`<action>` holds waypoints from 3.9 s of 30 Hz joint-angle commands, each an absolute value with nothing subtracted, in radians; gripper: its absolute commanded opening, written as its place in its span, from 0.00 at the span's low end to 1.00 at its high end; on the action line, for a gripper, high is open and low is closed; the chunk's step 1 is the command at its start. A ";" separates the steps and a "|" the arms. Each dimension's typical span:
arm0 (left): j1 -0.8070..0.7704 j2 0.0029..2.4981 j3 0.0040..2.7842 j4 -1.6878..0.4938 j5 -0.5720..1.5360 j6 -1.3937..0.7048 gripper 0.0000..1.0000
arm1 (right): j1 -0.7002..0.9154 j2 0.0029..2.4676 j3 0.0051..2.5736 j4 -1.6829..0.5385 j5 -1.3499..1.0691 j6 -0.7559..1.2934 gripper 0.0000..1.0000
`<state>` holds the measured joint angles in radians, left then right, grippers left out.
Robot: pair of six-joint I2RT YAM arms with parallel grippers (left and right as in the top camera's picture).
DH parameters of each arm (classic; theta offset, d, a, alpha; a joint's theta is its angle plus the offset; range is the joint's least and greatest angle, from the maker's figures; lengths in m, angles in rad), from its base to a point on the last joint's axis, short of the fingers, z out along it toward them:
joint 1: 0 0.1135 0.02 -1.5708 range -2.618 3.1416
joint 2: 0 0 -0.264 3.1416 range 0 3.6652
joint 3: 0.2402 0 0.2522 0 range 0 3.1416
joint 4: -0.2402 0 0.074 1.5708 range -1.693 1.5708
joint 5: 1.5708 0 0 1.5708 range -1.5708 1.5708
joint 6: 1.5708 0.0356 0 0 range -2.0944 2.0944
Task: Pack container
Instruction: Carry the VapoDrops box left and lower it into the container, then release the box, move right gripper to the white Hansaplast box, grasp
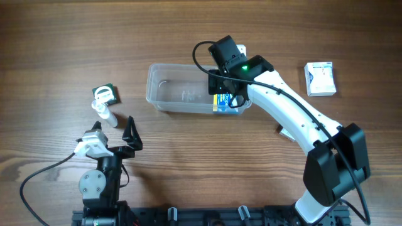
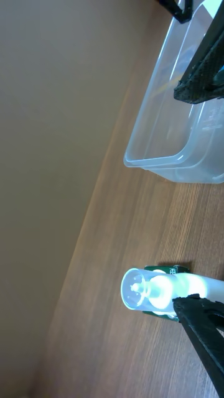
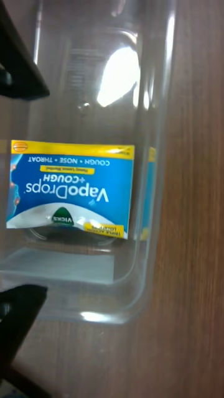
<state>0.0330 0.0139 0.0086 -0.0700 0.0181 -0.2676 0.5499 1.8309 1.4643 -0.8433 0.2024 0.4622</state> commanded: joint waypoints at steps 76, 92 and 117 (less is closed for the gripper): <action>0.037 0.007 0.006 -0.076 0.033 -0.269 1.00 | -0.212 2.074 1.525 -0.718 0.146 -0.293 1.00; 0.037 0.007 0.006 -0.076 0.033 -0.269 1.00 | -0.212 2.078 1.523 -0.640 0.049 -0.415 1.00; 0.037 0.007 0.006 -0.076 0.033 -0.269 1.00 | -0.213 2.151 1.523 -0.734 0.024 -0.279 0.87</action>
<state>0.0330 0.0139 0.0086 -0.0700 0.0181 -0.2676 -0.2070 2.1265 1.5272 -0.7219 0.0448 -0.3386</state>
